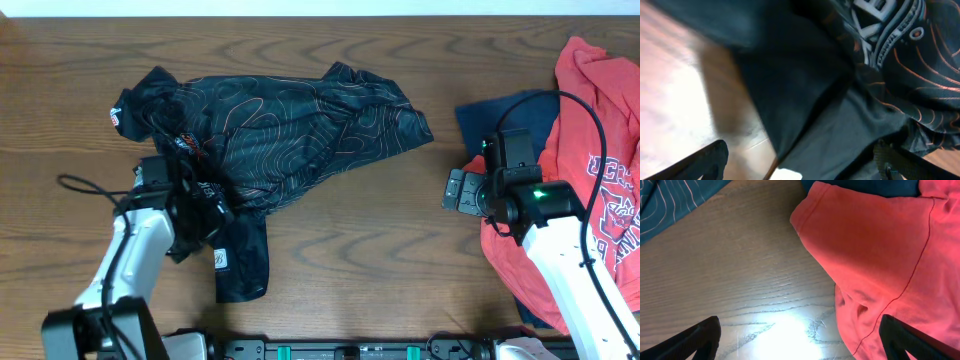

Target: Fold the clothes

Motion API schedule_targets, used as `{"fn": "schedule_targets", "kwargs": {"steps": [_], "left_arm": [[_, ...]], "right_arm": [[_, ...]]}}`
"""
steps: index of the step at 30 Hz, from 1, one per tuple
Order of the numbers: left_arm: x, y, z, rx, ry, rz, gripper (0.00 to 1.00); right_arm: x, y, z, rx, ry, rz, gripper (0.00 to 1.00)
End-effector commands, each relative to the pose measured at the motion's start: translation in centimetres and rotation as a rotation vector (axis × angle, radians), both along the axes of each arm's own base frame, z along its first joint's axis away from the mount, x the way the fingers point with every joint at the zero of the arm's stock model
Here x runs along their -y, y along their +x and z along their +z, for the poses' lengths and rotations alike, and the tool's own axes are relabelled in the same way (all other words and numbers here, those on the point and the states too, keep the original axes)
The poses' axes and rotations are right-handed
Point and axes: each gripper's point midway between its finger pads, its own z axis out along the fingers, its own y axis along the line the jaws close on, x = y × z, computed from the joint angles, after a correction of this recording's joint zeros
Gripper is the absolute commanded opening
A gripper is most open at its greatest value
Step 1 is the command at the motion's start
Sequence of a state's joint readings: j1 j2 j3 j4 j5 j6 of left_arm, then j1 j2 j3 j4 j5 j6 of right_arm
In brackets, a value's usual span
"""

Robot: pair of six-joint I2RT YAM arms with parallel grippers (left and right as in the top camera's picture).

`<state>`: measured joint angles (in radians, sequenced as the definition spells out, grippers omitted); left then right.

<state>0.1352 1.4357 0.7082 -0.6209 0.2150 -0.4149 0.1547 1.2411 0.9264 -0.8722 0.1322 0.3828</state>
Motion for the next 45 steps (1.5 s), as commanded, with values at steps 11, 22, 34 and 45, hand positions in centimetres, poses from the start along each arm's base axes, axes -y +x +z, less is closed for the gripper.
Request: {"fn": "schedule_targets", "kwargs": {"steps": [11, 22, 34, 45], "left_arm": [[1.6, -1.6, -3.2, -0.141, -0.027, -0.065, 0.38], [1.0, -1.0, 4.3, -0.084, -0.016, -0.129, 0.06], [-5.6, -3.5, 15.1, 0.101, 0.003, 0.143, 0.06], [-3.3, -3.6, 14.9, 0.098, -0.108, 0.114, 0.06]], "right_arm": [[0.4, 0.2, 0.4, 0.012, -0.006, -0.024, 0.99], [-3.7, 0.3, -1.2, -0.054, 0.142, 0.218, 0.99], [-7.4, 5.3, -5.0, -0.028, 0.338, 0.19, 0.94], [-15.5, 6.7, -3.1, 0.029, 0.539, 0.345, 0.8]]}}
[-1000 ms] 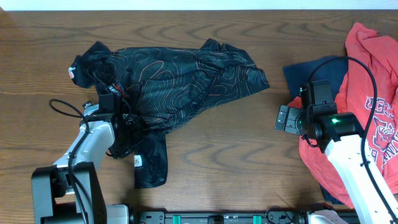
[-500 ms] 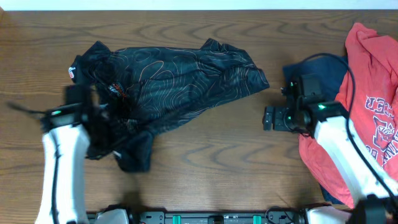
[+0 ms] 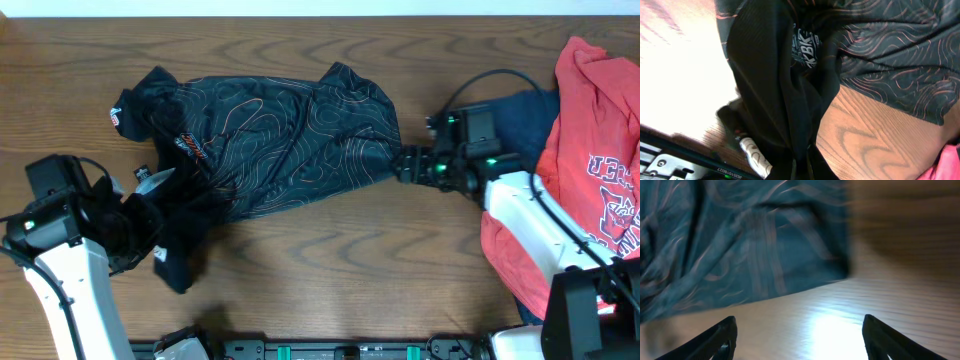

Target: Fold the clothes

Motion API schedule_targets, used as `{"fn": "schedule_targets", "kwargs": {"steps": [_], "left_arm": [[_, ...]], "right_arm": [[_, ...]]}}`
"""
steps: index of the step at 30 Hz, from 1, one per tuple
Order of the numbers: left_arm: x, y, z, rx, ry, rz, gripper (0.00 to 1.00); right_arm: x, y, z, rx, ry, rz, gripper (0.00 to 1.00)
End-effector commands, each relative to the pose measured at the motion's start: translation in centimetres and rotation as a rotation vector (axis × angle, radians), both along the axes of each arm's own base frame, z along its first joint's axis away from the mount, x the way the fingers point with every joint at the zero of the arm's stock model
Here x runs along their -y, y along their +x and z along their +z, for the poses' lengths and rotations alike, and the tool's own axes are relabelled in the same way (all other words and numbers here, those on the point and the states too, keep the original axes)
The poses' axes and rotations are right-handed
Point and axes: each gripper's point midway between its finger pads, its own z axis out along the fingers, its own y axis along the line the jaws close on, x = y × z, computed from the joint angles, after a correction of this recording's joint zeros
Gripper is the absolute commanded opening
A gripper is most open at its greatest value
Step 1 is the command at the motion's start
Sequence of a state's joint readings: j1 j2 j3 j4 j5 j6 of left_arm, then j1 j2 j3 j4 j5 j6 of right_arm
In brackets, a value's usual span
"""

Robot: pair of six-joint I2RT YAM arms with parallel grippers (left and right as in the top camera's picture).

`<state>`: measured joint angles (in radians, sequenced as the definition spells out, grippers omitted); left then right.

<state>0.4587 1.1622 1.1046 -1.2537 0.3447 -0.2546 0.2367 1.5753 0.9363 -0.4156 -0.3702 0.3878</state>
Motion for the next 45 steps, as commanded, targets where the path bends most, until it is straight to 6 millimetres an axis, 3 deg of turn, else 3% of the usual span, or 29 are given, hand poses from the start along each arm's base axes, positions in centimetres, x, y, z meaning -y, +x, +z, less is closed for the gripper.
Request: {"fn": "schedule_targets", "kwargs": {"steps": [1, 8, 13, 16, 22, 27, 33, 41, 43, 45], "left_arm": [[0.9, 0.1, -0.3, -0.004, -0.031, -0.04, 0.06], [1.2, 0.4, -1.1, -0.024, -0.04, -0.061, 0.06], [1.0, 1.0, -1.1, -0.005, -0.031, -0.062, 0.06], [0.9, 1.2, -1.1, 0.001, -0.028, -0.062, 0.06], [0.9, 1.2, -1.1, 0.001, -0.028, -0.062, 0.06], [0.8, 1.3, -1.0, 0.008, -0.025, -0.062, 0.06], [0.8, 1.4, -1.0, 0.011, -0.024, -0.062, 0.06], [0.8, 1.4, -1.0, 0.011, -0.024, -0.062, 0.06], [0.8, 1.4, -1.0, 0.011, -0.024, -0.062, 0.06], [0.8, 1.4, -1.0, 0.011, -0.024, -0.062, 0.06]], "right_arm": [[-3.4, 0.2, 1.4, -0.001, 0.051, 0.064, 0.82], [-6.0, 4.3, 1.8, -0.008, -0.057, 0.008, 0.85], [-9.3, 7.7, 0.5, -0.046, -0.025, -0.04, 0.84], [-9.8, 9.3, -1.3, -0.068, -0.076, -0.112, 0.85], [-10.0, 10.0, -5.3, -0.157, -0.104, -0.182, 0.87], [-9.1, 9.8, -6.7, -0.178, -0.149, -0.213, 0.87], [-8.6, 10.0, -6.8, -0.165, -0.176, -0.228, 0.67], [-9.0, 9.3, -8.8, -0.196, -0.198, -0.213, 0.6], [-9.2, 9.0, -9.5, -0.206, -0.207, -0.206, 0.51], [-9.5, 8.7, -10.1, -0.215, -0.213, -0.198, 0.33]]}}
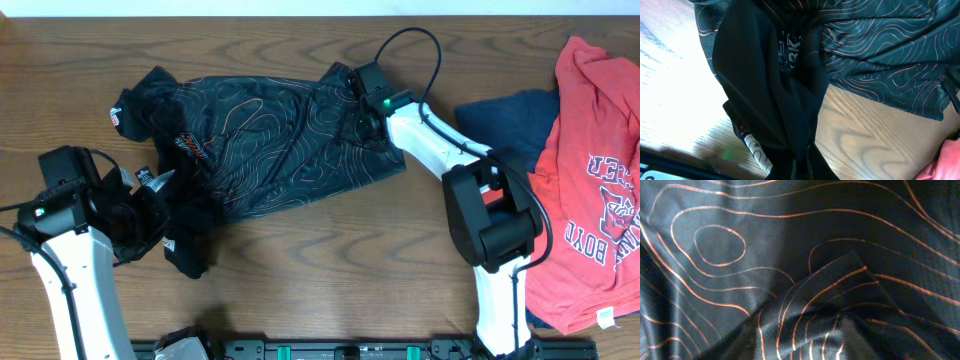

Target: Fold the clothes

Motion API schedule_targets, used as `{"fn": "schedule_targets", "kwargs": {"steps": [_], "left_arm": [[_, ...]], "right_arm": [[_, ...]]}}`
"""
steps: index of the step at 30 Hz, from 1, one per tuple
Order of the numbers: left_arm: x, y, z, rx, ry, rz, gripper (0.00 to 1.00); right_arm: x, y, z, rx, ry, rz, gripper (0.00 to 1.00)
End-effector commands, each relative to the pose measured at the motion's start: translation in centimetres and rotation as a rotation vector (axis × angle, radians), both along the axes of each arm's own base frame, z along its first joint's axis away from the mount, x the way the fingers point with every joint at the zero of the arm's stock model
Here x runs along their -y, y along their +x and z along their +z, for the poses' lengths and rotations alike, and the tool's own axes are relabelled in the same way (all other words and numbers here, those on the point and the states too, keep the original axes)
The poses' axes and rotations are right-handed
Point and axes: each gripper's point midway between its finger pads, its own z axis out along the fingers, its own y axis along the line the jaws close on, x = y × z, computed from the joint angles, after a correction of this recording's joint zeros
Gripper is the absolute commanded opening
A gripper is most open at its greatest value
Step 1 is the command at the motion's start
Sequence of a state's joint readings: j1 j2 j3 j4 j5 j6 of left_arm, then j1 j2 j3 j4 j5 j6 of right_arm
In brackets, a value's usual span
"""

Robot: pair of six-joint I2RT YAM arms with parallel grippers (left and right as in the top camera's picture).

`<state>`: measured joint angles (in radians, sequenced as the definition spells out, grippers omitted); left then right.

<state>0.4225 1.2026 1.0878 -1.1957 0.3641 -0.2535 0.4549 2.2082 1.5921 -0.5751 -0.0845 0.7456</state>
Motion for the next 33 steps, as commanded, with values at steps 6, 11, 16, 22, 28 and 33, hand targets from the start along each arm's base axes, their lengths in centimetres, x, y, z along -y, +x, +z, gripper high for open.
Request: {"fn": "schedule_targets", "kwargs": {"steps": [6, 11, 16, 22, 28, 33], "left_arm": [[0.3, 0.0, -0.1, 0.002, -0.007, -0.021, 0.06], [0.2, 0.0, -0.1, 0.003, -0.006, -0.021, 0.06], [0.2, 0.0, -0.1, 0.003, -0.006, -0.021, 0.06], [0.2, 0.0, -0.1, 0.003, -0.006, -0.021, 0.06], [0.2, 0.1, -0.1, 0.007, -0.004, -0.021, 0.06], [0.2, 0.2, -0.1, 0.008, -0.004, -0.021, 0.06]], "right_arm": [[-0.1, -1.9, -3.1, -0.068, -0.076, 0.027, 0.01], [3.7, -1.3, 0.2, -0.044, -0.195, -0.027, 0.01], [8.2, -2.8, 5.4, -0.062, -0.307, -0.046, 0.01], [13.2, -9.4, 7.6, -0.291, -0.47, -0.03, 0.01], [11.9, -9.5, 6.4, -0.297, -0.409, 0.012, 0.62], [7.4, -4.6, 6.4, -0.083, -0.252, 0.07, 0.52]]}}
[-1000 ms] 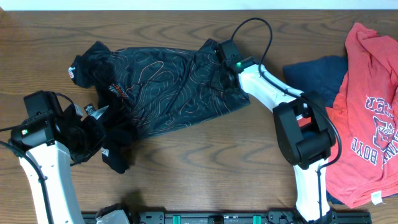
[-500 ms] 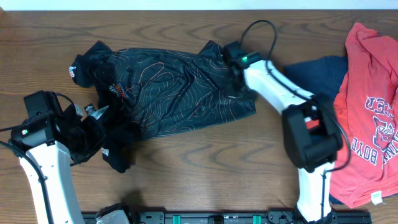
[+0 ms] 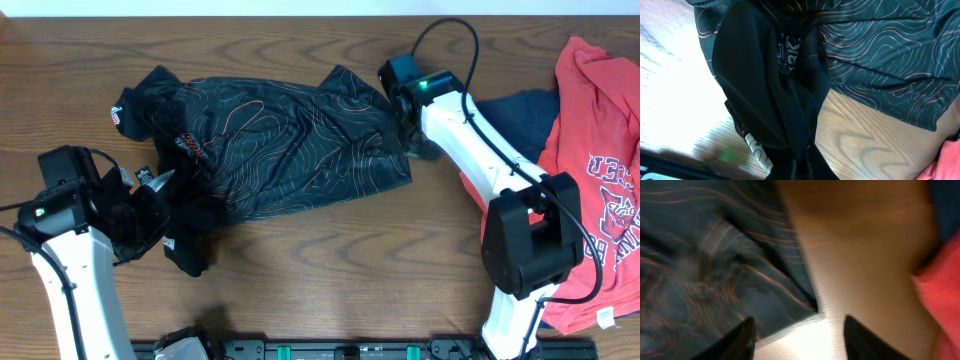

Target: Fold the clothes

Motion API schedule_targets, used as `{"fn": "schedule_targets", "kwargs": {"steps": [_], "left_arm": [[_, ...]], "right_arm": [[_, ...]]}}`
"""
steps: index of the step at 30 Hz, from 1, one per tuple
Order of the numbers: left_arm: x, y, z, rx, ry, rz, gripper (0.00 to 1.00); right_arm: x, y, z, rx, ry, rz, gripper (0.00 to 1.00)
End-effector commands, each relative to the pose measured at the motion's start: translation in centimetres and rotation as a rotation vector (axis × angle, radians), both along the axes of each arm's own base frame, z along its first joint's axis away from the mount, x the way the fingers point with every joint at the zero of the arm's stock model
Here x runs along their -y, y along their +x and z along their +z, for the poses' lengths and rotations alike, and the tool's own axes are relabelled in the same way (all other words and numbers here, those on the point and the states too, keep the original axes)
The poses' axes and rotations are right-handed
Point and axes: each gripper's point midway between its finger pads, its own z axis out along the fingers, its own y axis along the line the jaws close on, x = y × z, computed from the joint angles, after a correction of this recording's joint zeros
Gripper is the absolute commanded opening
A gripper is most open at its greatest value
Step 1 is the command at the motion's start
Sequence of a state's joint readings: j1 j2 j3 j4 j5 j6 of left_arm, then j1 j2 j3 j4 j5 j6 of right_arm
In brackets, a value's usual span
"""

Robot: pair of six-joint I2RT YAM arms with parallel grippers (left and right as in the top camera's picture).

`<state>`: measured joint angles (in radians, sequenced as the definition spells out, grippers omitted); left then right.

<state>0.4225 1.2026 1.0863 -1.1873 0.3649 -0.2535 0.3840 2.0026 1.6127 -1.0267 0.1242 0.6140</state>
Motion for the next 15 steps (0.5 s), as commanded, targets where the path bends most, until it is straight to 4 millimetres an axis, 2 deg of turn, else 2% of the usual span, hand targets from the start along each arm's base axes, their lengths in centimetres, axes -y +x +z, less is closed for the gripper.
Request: {"fn": "schedule_targets", "kwargs": {"steps": [1, 4, 10, 15], "left_arm": [[0.2, 0.0, -0.1, 0.001, -0.006, -0.021, 0.06], [0.3, 0.0, -0.1, 0.002, -0.006, -0.021, 0.06], [0.2, 0.0, -0.1, 0.002, -0.006, -0.021, 0.06], [0.3, 0.0, -0.1, 0.001, -0.007, -0.021, 0.06]], "right_arm": [[-2.9, 0.9, -0.3, 0.041, 0.078, 0.069, 0.52], [-4.1, 2.1, -0.8, 0.085, 0.104, 0.048, 0.51], [-6.2, 3.1, -4.4, 0.089, 0.11, 0.06, 0.49], [-5.7, 3.5, -6.9, 0.092, 0.045, 0.005, 0.53]]}}
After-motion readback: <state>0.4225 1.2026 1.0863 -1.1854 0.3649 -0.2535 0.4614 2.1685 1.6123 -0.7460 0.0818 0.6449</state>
